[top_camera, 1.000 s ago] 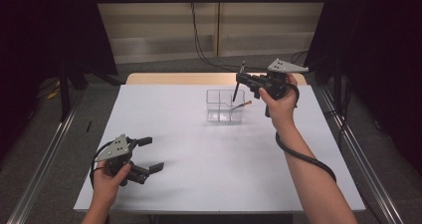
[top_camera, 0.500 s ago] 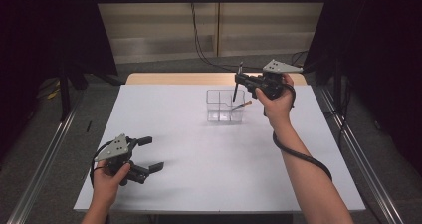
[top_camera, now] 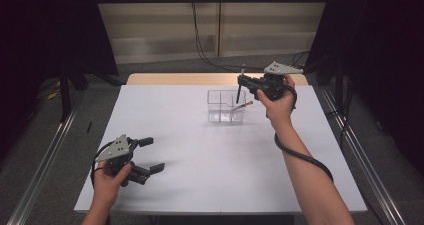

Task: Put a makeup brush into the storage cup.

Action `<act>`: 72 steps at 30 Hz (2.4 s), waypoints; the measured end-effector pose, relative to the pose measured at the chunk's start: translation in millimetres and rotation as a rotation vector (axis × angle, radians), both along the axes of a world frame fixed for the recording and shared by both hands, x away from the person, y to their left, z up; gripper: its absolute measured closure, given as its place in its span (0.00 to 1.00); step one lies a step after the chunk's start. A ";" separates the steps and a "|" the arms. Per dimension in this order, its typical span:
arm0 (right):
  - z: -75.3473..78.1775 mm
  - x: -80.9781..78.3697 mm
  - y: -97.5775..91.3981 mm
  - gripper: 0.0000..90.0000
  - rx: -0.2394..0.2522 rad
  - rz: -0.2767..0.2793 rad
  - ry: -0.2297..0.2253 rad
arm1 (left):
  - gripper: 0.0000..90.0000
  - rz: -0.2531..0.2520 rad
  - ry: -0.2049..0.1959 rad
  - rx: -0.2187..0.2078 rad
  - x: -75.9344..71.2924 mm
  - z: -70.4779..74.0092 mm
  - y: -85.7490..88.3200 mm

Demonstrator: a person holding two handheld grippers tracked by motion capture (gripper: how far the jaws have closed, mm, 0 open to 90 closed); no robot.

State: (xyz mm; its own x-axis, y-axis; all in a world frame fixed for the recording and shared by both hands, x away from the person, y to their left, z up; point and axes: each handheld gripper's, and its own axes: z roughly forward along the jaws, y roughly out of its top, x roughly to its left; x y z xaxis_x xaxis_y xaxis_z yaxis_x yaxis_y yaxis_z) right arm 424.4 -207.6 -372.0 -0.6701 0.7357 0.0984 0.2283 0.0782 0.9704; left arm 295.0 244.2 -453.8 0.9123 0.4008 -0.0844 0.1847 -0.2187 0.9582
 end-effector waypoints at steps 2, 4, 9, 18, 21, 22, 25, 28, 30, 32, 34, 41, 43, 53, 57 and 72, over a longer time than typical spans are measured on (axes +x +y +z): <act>-1.2 0.7 -0.1 0.94 0.000 -0.004 0.000 | 0.02 0.000 0.000 -0.002 0.0 0.0 -0.1; -2.5 1.1 0.2 0.94 -0.005 -0.008 0.001 | 0.02 -0.001 -0.001 -0.004 0.2 -0.2 0.1; -5.4 2.3 1.1 0.94 -0.011 -0.012 0.009 | 0.02 0.000 0.001 -0.003 0.1 -0.3 0.3; -10.7 3.5 0.7 0.93 -0.021 -0.027 0.018 | 0.02 0.004 0.005 -0.015 0.5 -0.4 1.7; -11.5 3.3 1.3 0.93 -0.022 -0.029 0.020 | 0.02 0.000 0.004 -0.014 0.5 -0.4 0.7; -11.8 3.3 1.6 0.93 -0.025 -0.028 0.019 | 0.02 0.000 0.004 -0.013 0.4 -0.4 0.3; -13.0 3.2 3.1 0.93 -0.026 -0.025 0.019 | 0.02 -0.001 0.003 -0.011 0.3 -0.4 0.1; -14.4 3.2 4.4 0.93 -0.030 -0.026 0.022 | 0.02 -0.002 0.002 -0.010 0.3 -0.3 0.2; -15.5 3.5 4.8 0.93 -0.033 -0.025 0.022 | 0.02 -0.002 0.002 -0.010 0.3 -0.3 0.4; -16.6 3.6 5.2 0.93 -0.030 -0.024 0.025 | 0.02 -0.001 0.002 -0.010 0.3 -0.4 0.5; -17.3 3.6 5.5 0.93 -0.033 -0.025 0.026 | 0.02 -0.002 0.002 -0.012 0.3 -0.3 0.7; -20.4 2.7 5.7 0.93 -0.031 -0.025 0.030 | 0.02 -0.001 -0.001 -0.011 0.2 0.2 1.2; -21.6 2.6 5.6 0.93 -0.031 -0.026 0.030 | 0.02 -0.002 -0.001 -0.011 0.3 0.1 1.1; -27.9 2.0 6.6 0.93 -0.042 -0.032 0.042 | 0.02 -0.002 0.001 -0.009 0.8 -0.6 0.9; -29.4 1.5 6.9 0.93 -0.047 -0.031 0.045 | 0.02 -0.003 0.001 -0.011 0.6 -0.4 0.7; -29.8 -1.3 7.7 0.80 -0.031 -0.017 0.047 | 0.02 -0.002 0.002 -0.008 0.9 -0.6 0.7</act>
State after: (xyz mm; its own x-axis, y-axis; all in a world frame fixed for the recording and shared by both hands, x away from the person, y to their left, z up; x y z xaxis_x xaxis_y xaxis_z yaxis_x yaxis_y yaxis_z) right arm 423.0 -199.8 -401.8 -0.6530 0.7498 0.1066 0.2753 0.1039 0.9557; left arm 296.0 244.9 -454.4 0.9129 0.3984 -0.0891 0.1859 -0.2114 0.9596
